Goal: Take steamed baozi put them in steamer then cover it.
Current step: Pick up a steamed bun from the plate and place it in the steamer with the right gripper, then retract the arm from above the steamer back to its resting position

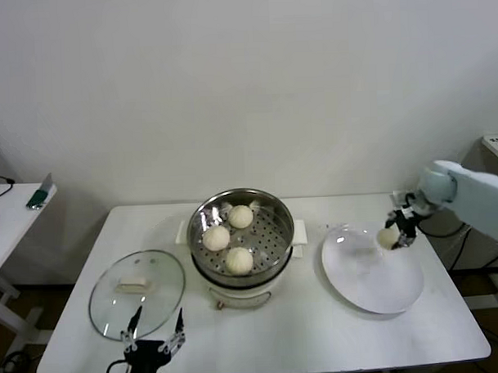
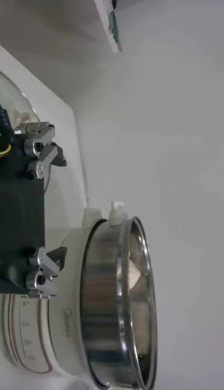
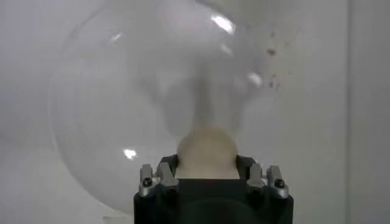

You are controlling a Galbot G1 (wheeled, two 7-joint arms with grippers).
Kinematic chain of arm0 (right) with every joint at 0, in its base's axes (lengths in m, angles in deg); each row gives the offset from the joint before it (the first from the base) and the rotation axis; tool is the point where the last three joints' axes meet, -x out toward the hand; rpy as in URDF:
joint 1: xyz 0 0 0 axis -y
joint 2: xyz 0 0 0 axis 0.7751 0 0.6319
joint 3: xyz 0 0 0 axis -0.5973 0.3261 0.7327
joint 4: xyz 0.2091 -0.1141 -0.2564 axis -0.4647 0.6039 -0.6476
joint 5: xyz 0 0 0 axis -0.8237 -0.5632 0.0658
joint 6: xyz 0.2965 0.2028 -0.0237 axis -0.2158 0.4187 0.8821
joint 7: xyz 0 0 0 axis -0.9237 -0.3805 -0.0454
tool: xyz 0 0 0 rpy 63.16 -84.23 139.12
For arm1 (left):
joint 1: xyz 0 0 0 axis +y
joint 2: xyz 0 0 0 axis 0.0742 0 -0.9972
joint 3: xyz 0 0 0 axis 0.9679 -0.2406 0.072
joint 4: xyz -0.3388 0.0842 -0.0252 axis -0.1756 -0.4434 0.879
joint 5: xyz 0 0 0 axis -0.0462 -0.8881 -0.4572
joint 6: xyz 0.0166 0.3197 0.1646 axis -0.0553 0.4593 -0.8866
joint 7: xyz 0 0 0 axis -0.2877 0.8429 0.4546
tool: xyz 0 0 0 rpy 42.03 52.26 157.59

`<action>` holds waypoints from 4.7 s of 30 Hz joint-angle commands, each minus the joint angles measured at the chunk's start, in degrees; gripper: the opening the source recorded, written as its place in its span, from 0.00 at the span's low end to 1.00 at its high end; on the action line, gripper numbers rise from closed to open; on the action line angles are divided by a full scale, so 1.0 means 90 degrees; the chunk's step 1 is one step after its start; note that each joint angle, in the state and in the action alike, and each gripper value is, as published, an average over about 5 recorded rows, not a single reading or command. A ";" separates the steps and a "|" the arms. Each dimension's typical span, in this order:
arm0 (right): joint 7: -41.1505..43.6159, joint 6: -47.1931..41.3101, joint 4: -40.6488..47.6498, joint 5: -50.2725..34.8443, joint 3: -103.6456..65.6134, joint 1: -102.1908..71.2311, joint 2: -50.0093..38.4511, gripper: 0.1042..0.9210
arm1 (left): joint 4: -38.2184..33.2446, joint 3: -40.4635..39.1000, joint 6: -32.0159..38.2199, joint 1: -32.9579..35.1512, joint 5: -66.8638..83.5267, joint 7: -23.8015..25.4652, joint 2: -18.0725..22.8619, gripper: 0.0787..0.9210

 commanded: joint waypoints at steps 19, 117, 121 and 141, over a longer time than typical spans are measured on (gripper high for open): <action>-0.1331 -0.1683 -0.2265 -0.4272 0.1597 0.2668 0.3433 0.66 | -0.0032 0.0099 -0.0058 -0.0075 0.0121 0.0014 -0.0145 0.88; -0.5386 0.2959 -0.3771 -0.1014 -1.3376 -1.3719 0.2499 0.88 | 0.1808 0.0688 0.0291 -0.0872 -0.5581 -0.2813 -0.2268 0.88; -0.5405 0.3049 -0.3757 -0.1000 -1.3310 -1.3719 0.2660 0.88 | 0.2536 0.0620 0.0249 -0.1247 -0.6500 -0.2777 -0.2320 0.88; -0.5510 0.3099 -0.4005 -0.1044 -1.3481 -1.3725 0.2898 0.88 | 0.4709 0.0299 0.0017 -0.3132 -0.7690 -0.2671 -0.2133 0.88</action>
